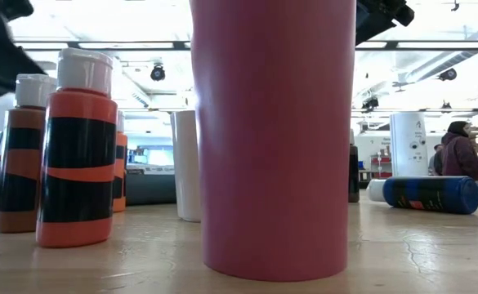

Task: Pick & Place Paint Supplies
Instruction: Put the black paint bottle into the white bin

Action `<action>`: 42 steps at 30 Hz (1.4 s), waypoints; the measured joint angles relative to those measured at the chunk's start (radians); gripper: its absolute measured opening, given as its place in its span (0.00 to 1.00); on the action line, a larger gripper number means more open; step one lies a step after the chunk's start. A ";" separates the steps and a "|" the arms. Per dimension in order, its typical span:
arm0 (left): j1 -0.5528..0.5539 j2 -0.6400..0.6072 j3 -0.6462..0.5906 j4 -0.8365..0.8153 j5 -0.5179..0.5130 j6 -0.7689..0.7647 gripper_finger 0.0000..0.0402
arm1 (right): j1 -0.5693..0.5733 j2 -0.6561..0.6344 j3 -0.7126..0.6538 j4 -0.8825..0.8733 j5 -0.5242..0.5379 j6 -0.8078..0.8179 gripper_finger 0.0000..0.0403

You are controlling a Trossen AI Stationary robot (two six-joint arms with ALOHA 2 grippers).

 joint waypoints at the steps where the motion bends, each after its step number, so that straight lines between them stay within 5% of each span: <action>1: -0.006 0.004 -0.024 0.038 -0.001 -0.001 0.27 | 0.000 0.000 0.000 0.000 0.000 0.000 0.54; 17: -0.008 0.029 -0.258 0.455 0.097 0.103 0.59 | -0.011 0.000 0.000 0.012 0.004 0.069 0.63; 33: -0.009 0.312 -0.267 0.688 0.028 0.170 0.58 | -0.011 0.000 0.000 0.028 0.004 0.116 0.68; 42: 0.006 0.469 -0.229 0.705 -0.066 0.122 0.58 | -0.011 0.000 0.000 0.029 0.018 0.111 0.61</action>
